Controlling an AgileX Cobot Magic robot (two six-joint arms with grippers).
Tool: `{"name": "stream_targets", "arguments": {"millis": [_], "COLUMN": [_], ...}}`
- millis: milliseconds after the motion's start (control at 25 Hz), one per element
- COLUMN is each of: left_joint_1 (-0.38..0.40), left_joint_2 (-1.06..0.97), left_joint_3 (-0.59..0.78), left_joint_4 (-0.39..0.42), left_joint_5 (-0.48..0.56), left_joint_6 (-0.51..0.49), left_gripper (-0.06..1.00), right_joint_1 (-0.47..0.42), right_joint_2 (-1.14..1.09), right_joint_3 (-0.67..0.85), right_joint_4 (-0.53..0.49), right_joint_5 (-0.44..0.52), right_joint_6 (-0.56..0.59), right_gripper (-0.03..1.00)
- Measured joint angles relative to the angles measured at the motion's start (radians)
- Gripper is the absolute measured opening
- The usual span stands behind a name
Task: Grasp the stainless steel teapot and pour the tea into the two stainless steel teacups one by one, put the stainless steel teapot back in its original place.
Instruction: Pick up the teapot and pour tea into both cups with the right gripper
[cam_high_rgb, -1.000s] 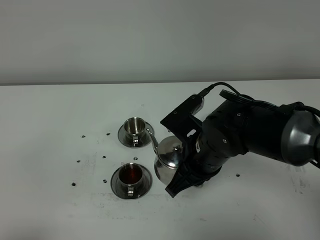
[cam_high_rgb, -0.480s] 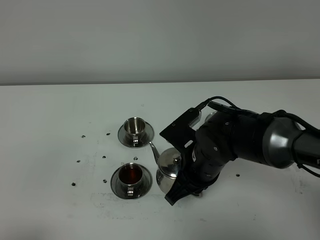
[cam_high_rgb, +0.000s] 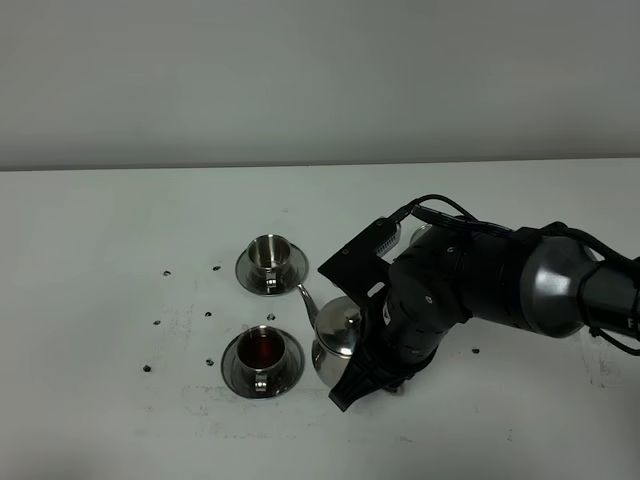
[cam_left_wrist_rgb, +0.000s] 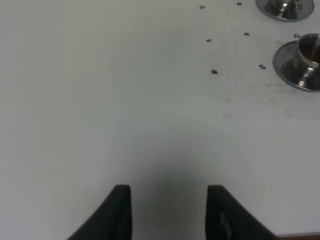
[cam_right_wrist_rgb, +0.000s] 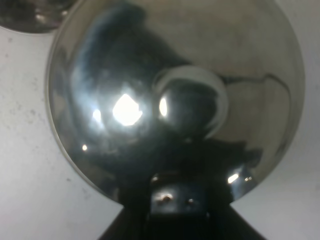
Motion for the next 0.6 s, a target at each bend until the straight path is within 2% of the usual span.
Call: {"name": "stream_targets", "arguments": {"millis": [600], "left_joint_1": [0.0], "left_joint_2": [0.0], "left_joint_3": [0.0], "left_joint_4": [0.0], "left_joint_5": [0.0], "left_joint_6": [-0.001], "left_gripper": [0.37], "right_joint_1": [0.0], "right_joint_2": [0.028], "right_joint_3": [-0.002], "right_joint_4": [-0.042], "right_joint_5": [-0.002], "right_joint_6": [0.014], "right_gripper": [0.19]}}
